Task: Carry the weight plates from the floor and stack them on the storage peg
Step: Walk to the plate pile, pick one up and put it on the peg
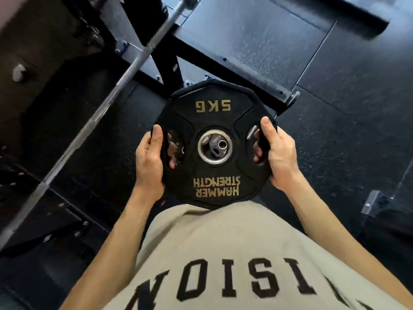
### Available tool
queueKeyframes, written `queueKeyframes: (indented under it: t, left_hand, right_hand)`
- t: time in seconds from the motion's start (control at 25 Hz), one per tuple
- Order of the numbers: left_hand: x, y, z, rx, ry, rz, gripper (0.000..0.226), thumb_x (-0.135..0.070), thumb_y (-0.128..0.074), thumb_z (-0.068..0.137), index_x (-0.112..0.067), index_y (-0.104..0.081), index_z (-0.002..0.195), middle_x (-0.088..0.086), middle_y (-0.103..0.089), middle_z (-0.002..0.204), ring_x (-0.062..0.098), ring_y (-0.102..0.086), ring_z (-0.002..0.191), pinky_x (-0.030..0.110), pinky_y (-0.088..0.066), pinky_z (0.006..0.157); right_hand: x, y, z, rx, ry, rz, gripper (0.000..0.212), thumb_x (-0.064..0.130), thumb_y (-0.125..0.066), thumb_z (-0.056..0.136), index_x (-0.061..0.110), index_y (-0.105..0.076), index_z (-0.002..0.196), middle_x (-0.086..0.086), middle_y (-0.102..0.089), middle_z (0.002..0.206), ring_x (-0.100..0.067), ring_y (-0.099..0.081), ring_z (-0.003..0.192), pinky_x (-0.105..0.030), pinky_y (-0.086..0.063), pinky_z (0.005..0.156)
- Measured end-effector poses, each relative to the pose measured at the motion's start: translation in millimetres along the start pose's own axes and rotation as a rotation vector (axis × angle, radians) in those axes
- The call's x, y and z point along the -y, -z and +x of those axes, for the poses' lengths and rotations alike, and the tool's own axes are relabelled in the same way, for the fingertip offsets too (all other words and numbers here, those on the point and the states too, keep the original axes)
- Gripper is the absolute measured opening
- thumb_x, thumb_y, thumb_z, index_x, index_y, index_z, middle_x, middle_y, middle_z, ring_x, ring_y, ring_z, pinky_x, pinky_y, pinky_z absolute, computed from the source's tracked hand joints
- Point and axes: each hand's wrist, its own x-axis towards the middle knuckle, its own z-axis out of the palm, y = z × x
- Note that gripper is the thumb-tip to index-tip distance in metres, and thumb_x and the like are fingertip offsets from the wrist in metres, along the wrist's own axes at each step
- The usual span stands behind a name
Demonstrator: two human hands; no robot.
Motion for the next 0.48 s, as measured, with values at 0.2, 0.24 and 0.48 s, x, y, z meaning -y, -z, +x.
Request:
queueKeyframes:
  t: [0.2, 0.24, 0.48]
  left_hand:
    - [-21, 7, -52, -0.273, -0.111, -0.103, 0.036, -0.043, -0.046, 0.1, -0.01, -0.058, 0.09, -0.001, -0.055, 0.068, 0.011, -0.046, 0.054, 0.021, -0.037, 0.045]
    - [-23, 5, -64, -0.351, -0.127, -0.149, 0.035, -0.044, -0.048, 0.099, -0.013, -0.058, 0.086, -0.001, -0.056, 0.068, 0.011, -0.047, 0.054, 0.021, -0.037, 0.045]
    - [-4, -30, -155, -0.831, -0.214, -0.339, 0.037, -0.044, -0.05, 0.098, -0.013, -0.06, 0.082, -0.001, -0.056, 0.065, 0.011, -0.046, 0.052, 0.021, -0.037, 0.043]
  right_hand:
    - [39, -24, -12, 0.217, 0.106, -0.086, 0.035, 0.044, -0.059, 0.093, 0.013, -0.057, 0.078, 0.001, -0.053, 0.056, -0.012, -0.05, 0.048, -0.025, -0.043, 0.047]
    - [46, -27, -11, 0.282, 0.115, -0.105, 0.035, 0.044, -0.06, 0.093, 0.012, -0.057, 0.08, 0.001, -0.053, 0.058, -0.012, -0.05, 0.049, -0.027, -0.043, 0.048]
    - [69, -44, -20, 0.724, 0.122, -0.252, 0.034, 0.04, -0.06, 0.094, 0.01, -0.058, 0.08, 0.003, -0.053, 0.051, -0.011, -0.047, 0.043, -0.025, -0.039, 0.045]
